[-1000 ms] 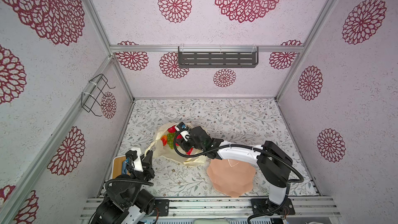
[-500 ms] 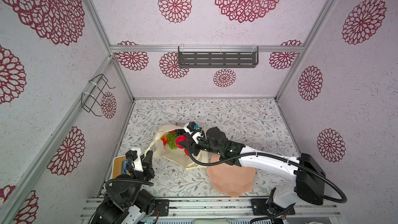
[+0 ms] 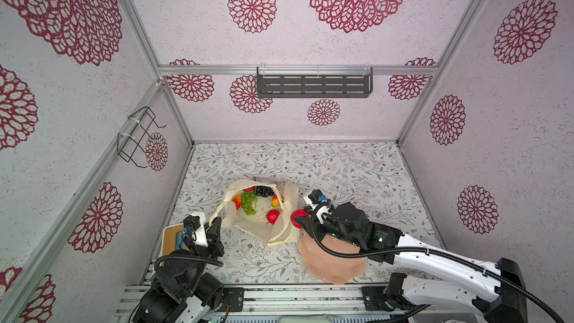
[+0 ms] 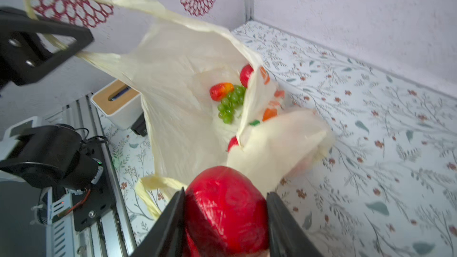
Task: Take fruits out of the plastic bag
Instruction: Place the fake fruit on the plate.
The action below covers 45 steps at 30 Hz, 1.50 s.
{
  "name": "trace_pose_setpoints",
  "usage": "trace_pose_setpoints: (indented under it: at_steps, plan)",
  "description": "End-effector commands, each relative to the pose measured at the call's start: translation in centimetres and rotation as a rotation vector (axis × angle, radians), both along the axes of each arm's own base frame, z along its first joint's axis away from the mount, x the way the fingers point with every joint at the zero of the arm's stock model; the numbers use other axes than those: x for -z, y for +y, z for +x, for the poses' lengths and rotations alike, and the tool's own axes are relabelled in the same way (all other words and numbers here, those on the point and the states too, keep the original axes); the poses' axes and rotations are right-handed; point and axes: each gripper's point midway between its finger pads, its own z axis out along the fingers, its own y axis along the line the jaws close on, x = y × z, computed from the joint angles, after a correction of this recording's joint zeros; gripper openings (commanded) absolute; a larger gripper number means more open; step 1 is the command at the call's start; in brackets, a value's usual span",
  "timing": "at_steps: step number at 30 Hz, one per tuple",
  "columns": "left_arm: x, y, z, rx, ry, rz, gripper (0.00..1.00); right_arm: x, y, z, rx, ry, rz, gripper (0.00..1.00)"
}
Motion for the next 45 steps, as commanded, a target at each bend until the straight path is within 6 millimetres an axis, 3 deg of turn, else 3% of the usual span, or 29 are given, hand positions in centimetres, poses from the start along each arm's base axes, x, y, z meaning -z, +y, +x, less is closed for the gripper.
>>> trace_pose_setpoints:
  at_steps: [1, 6, 14, 20, 23, 30, 37, 45]
  plan:
    - [0.1, -0.5, 0.2, 0.020, -0.001, 0.014, 0.15, 3.6, -3.1, 0.5, 0.159, 0.095, -0.069, 0.25]
    - [0.2, -0.5, 0.2, 0.023, 0.002, 0.014, 0.14, 7.9, -4.8, 1.3, 0.270, 0.139, -0.138, 0.26]
    - [0.1, -0.4, 0.1, 0.020, -0.005, 0.011, 0.14, 12.8, -6.7, 1.7, 0.393, 0.224, -0.197, 0.31]
    - [0.1, -0.5, 0.2, 0.023, -0.001, 0.012, 0.14, 14.9, -7.9, 1.3, 0.432, 0.273, -0.197, 0.35]
    - [0.1, -0.5, 0.2, 0.023, 0.001, 0.014, 0.15, 15.4, -8.2, 1.1, 0.444, 0.293, -0.193, 0.43]
    - [0.1, -0.6, 0.2, 0.024, 0.001, 0.016, 0.15, 15.4, -8.5, 0.9, 0.449, 0.297, -0.193, 0.62]
    - [0.4, -0.6, 0.5, 0.020, 0.008, 0.023, 0.16, 13.8, -8.7, 1.1, 0.438, 0.257, -0.185, 0.80]
    - [0.3, -0.5, 0.4, 0.015, 0.009, 0.022, 0.17, 10.3, -8.1, 1.4, 0.362, 0.148, -0.160, 0.84]
